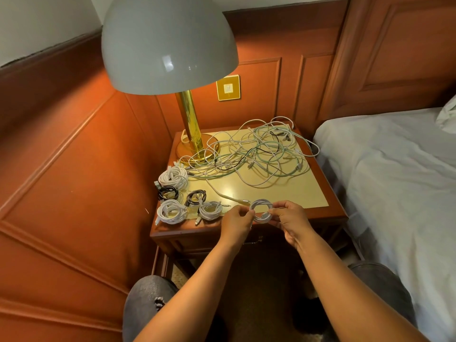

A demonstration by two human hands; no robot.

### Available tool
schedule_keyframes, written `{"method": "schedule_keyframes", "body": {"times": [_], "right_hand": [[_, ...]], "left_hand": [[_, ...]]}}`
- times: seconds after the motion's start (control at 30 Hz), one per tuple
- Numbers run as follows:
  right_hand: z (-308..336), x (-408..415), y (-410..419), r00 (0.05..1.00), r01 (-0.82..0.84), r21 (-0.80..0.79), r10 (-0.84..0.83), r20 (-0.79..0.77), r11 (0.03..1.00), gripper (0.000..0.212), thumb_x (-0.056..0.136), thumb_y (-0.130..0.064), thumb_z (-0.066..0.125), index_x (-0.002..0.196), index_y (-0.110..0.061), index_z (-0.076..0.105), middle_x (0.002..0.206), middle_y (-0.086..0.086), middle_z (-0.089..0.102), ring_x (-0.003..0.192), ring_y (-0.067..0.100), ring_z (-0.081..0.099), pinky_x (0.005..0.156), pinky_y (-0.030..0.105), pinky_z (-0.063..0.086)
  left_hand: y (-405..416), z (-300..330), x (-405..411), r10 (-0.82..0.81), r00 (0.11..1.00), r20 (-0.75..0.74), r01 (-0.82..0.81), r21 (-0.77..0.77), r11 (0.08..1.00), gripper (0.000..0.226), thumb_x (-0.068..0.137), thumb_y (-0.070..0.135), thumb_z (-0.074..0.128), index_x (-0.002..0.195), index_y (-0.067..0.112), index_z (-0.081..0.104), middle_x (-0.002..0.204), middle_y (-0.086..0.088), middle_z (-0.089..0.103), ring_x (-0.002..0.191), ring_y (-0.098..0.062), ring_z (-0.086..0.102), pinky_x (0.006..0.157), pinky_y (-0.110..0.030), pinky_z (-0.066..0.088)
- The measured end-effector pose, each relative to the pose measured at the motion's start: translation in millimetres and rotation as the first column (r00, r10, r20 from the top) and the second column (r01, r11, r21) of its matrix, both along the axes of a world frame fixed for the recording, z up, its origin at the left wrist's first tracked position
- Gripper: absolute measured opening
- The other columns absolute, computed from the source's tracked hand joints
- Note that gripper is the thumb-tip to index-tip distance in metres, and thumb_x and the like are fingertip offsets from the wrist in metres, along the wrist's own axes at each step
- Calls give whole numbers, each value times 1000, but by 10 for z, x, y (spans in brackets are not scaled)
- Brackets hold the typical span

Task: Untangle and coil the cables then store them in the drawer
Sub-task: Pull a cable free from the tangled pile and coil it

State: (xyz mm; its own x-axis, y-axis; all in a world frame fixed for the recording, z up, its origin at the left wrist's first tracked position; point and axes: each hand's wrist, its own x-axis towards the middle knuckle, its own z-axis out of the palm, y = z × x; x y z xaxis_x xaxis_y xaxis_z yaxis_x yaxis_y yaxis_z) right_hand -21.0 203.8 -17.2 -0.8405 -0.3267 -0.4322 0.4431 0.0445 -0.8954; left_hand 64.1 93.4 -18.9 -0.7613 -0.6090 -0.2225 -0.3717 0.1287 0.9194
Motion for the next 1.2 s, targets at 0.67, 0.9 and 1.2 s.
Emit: {"method": "schedule_keyframes", "body": {"times": [0.67, 0.9, 1.2], "right_hand": [[-145, -92, -427, 918, -78, 582, 286, -275, 810, 5, 80, -7, 62, 77, -10, 61, 78, 8, 68, 73, 27, 68, 70, 39, 59], [-150, -212, -490, 930, -55, 575, 252, -269, 816, 8, 81, -1, 59, 79, -4, 66, 82, 11, 66, 77, 30, 67, 63, 37, 59], [-168, -234, -468, 942, -30, 514, 196, -272, 857, 11, 83, -7, 58, 79, -12, 66, 84, 11, 70, 85, 31, 69, 78, 46, 59]], "left_hand": [[-230, -25, -86, 66, 951, 301, 30, -303, 953, 27, 88, 12, 57, 61, 10, 57, 60, -6, 51, 61, -20, 46, 61, -29, 33], [-269, -39, -296, 80, 950, 303, 28, -336, 942, 26, 94, 20, 58, 79, 1, 69, 82, -17, 68, 82, -31, 61, 72, -35, 44], [-211, -76, -328, 106, 959, 264, -1, -369, 929, 24, 95, 11, 48, 99, -2, 67, 102, -19, 68, 101, -34, 60, 77, -34, 41]]}}
